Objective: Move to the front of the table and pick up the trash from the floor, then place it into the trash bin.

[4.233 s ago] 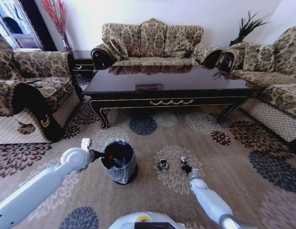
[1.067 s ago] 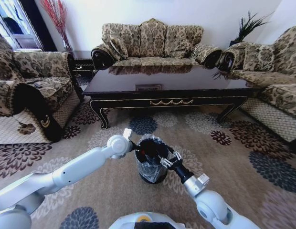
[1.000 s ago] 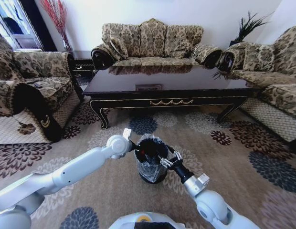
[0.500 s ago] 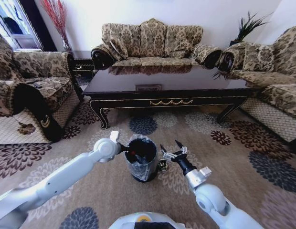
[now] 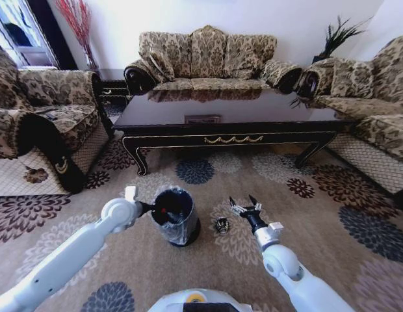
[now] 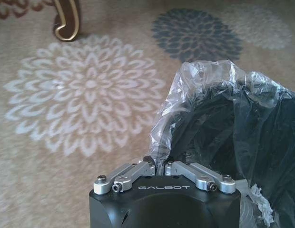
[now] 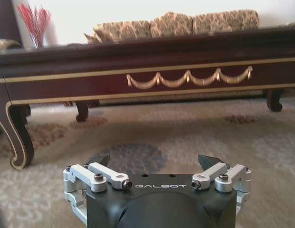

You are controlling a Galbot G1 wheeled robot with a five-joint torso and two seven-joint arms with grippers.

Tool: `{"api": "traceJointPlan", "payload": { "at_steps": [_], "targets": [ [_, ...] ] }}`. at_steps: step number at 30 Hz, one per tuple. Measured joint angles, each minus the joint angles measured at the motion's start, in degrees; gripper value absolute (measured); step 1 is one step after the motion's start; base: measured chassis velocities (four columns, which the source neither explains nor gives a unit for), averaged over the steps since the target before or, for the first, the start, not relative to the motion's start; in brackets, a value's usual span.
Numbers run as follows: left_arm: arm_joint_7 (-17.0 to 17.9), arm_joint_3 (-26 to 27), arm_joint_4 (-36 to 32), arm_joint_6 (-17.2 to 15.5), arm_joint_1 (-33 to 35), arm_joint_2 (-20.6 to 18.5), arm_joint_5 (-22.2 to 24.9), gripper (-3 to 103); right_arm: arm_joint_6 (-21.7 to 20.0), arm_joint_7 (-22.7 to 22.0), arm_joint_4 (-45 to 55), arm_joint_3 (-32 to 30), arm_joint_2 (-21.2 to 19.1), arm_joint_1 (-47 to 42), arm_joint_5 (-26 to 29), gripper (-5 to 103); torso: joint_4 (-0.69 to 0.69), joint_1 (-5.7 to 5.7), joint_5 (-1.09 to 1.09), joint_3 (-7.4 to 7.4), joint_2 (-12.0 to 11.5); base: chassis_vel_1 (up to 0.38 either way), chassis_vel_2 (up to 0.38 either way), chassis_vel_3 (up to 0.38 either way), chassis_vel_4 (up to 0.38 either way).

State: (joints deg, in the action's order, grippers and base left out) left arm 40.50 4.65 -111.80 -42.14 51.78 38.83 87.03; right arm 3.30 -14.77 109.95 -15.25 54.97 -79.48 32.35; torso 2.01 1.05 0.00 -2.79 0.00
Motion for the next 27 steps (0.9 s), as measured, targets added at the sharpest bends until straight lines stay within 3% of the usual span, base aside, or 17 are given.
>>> {"api": "traceJointPlan", "payload": {
  "at_steps": [13,27],
  "targets": [
    [-1.2,3.4,-1.3,0.0,5.9,-0.5,-2.7,4,-1.2,1.6,-9.1,2.4,4.6,0.3,-4.2,100,0.02,0.0,-0.01,0.0,0.0,0.0,0.0,0.0,0.0],
    [-0.9,2.8,-1.7,0.0,6.1,0.1,-2.9,4,0.7,4.5,-22.4,4.7,11.7,2.5,-8.7,100,0.02,0.0,0.0,0.0,0.0,0.0,0.0,0.0,0.0]
  ]
}}
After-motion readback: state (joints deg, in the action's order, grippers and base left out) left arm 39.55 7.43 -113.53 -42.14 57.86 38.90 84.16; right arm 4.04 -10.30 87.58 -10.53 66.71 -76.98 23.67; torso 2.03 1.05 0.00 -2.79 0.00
